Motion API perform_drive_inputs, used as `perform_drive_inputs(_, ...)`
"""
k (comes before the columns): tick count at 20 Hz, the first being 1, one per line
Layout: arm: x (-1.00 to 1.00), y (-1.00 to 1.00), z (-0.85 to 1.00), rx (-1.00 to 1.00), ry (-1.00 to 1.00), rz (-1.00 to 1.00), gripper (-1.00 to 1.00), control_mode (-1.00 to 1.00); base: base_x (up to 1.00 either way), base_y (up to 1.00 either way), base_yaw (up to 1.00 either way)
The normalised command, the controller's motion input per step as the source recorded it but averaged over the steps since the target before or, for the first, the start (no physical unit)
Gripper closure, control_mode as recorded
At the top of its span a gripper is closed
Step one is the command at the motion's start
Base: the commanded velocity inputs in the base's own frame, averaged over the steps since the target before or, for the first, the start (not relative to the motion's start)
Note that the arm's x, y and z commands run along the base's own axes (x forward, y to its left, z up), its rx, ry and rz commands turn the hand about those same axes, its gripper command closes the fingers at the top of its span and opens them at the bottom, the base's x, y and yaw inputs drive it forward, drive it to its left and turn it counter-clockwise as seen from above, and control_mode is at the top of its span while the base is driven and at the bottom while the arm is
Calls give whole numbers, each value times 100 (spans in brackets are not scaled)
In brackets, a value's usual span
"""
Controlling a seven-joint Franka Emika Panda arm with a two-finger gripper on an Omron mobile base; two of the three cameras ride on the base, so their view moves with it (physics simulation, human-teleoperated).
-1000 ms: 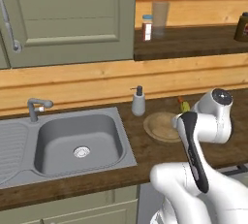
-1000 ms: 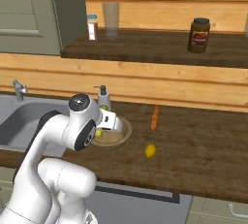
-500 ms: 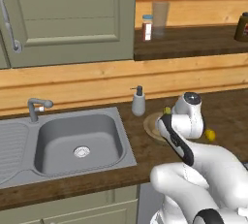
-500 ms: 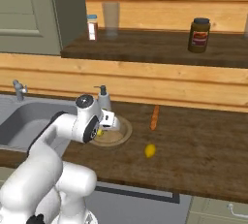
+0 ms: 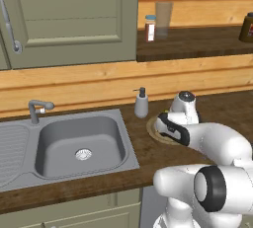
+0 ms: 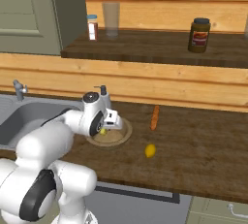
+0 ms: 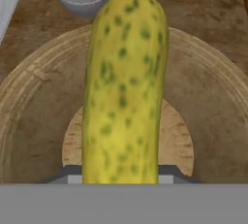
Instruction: Pick the cucumber from the sink and place it in the bowl. Then pick the bowl and place it in the microwave. Then close the microwave door and press the start button.
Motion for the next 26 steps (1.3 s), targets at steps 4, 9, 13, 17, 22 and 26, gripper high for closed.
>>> perform_drive_inputs(4, 18, -2, -52, 0, 0, 1, 100, -100, 0, 0, 0)
perform_drive_inputs(9, 11, -8, -38, 0, 0, 2, 100, -100, 0, 0, 0)
perform_drive_inputs(13, 10, -1, -36, 0, 0, 2, 100, -100, 0, 0, 0)
perform_drive_inputs(17, 0, 0, -22, 0, 0, 0, -100, -100, 0, 0, 0)
perform_drive_inputs(22, -34, 0, 2, 0, -3, 0, -100, -100, 0, 0, 0)
perform_drive_inputs(26, -28, 0, 34, 0, -14, 0, -100, -100, 0, 0, 0)
